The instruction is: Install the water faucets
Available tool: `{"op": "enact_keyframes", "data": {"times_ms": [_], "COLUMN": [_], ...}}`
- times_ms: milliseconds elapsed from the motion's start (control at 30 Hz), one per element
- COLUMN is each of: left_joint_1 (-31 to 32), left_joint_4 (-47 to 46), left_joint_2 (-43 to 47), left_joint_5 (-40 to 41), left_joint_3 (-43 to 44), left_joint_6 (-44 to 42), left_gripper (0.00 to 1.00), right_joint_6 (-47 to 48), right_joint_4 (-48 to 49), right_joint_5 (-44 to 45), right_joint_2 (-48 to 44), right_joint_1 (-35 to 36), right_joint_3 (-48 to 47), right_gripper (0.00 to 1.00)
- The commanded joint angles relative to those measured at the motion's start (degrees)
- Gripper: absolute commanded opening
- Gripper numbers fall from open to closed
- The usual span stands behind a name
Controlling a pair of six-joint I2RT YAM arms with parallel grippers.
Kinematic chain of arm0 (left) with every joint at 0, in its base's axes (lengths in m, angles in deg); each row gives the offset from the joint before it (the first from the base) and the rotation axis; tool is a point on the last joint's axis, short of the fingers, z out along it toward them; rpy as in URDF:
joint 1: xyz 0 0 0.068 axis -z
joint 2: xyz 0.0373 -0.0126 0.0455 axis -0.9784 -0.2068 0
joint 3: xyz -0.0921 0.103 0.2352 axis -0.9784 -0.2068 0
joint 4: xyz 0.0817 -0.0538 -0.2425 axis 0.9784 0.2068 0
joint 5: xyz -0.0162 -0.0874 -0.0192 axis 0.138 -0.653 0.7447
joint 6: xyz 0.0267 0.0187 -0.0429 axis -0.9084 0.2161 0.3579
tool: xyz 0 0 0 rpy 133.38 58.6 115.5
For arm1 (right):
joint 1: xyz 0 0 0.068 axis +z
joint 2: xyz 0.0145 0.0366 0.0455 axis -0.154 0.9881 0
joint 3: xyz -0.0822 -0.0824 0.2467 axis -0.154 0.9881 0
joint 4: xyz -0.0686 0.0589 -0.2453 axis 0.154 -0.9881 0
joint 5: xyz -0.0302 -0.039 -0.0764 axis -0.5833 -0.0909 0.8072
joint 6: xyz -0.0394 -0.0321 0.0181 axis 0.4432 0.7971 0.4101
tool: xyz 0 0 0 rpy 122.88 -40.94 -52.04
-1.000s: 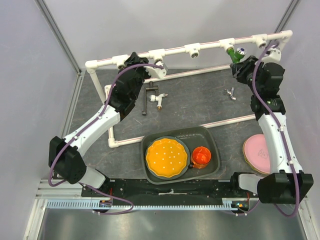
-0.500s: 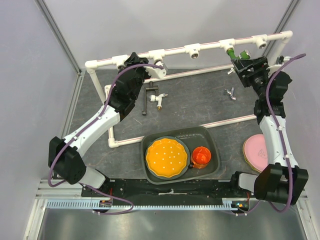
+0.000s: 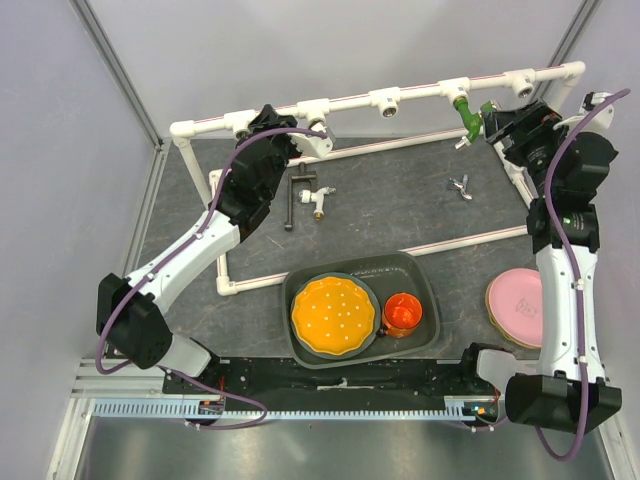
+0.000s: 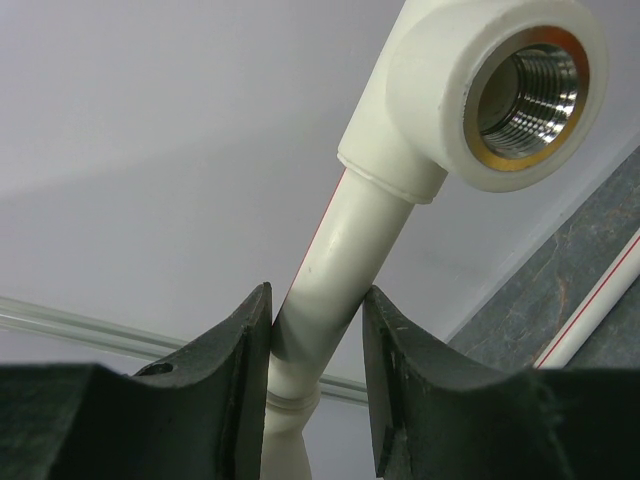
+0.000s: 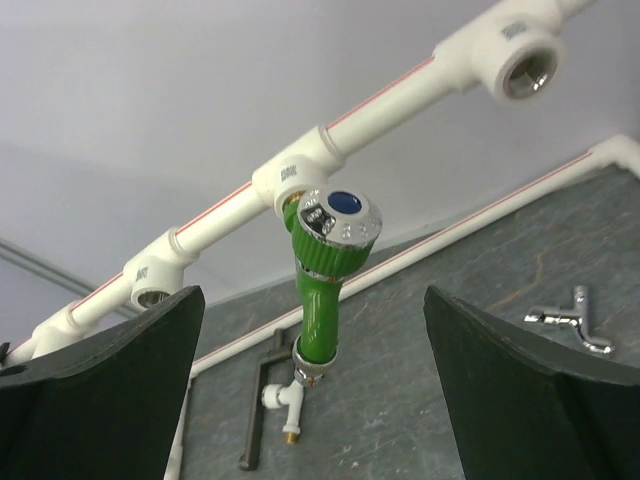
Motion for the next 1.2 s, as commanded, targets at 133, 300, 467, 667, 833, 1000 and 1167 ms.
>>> {"op": "enact_keyframes", "data": {"times_ms": [133, 300, 467, 667, 833, 1000, 1167], "left_joint_1": [2.6, 2.6, 2.6, 2.6, 2.6, 2.6, 2.6], "left_joint_4": [2.3, 2.3, 2.3, 2.3, 2.3, 2.3, 2.5], "left_joint_2": [0.3, 0.3, -0.1, -0.4, -0.5, -0.5, -0.6], "left_joint_5": [-3.9, -3.9, -4.0, -4.0, -3.9, -4.0, -4.0], "left_joint_3": [-0.2, -0.3, -0.3, -0.3, -0.4, -0.4, -0.4], "left_joint_6": [5.3, 5.1, 5.1, 4.9, 4.9, 4.7, 4.7], "left_gripper": [0.02, 0.02, 0.02, 0.02, 0.02, 0.02, 0.02], "right_joint_6": [-1.3, -2.7, -6.3, -13.4, -25.7, -38.1, -53.7], "right_joint_4": [0.0, 1.6, 4.0, 10.4, 19.4, 29.2, 37.8], "right_joint_5": [-0.1, -0.2, -3.3, -5.4, -7.6, -8.2, -9.4], "right_joint_2": [4.7, 7.4, 10.0, 10.3, 10.9, 11.2, 12.1], "right_joint_1": [-0.1, -0.1, -0.1, -0.1, -0.4, -0.5, -0.5], "right_joint_3": [-5.5, -6.7, -6.2, -2.6, 2.6, 8.6, 13.6], "right_gripper": [0.95, 0.89, 0.84, 0.67, 0.42, 0.16, 0.08]}}
